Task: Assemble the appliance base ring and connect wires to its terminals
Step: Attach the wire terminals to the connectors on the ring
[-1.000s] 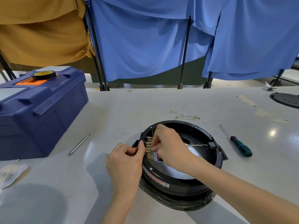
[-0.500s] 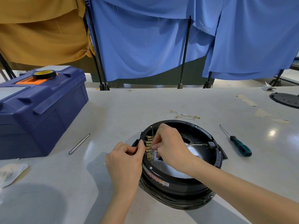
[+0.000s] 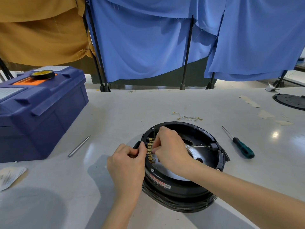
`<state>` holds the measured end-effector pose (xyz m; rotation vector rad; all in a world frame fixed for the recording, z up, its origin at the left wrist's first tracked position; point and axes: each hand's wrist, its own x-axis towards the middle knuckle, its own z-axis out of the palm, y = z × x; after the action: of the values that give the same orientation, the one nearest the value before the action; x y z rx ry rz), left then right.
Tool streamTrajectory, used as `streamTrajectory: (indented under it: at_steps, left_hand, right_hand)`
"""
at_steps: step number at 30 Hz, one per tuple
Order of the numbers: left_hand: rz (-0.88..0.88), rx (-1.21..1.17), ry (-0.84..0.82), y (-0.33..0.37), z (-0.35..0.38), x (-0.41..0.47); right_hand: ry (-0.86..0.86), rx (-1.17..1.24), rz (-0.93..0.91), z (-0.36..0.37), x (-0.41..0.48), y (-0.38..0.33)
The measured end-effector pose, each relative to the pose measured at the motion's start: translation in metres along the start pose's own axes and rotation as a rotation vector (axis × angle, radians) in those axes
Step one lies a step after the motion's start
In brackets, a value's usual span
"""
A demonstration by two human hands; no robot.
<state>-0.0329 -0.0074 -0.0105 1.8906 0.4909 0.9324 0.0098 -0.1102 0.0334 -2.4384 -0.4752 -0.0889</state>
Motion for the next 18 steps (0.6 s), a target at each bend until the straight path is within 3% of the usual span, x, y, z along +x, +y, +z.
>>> streamTrajectory:
  at_steps: [9,18]
  left_hand:
    - [0.044,0.053,-0.024,0.004,0.000,0.001]
    - [0.071,0.089,-0.050,0.001,-0.003,0.004]
  right_hand:
    - [0.023,-0.108,0.051,0.004,-0.005,-0.017]
    - [-0.010,0.063,0.055,-0.008,0.001,-0.003]
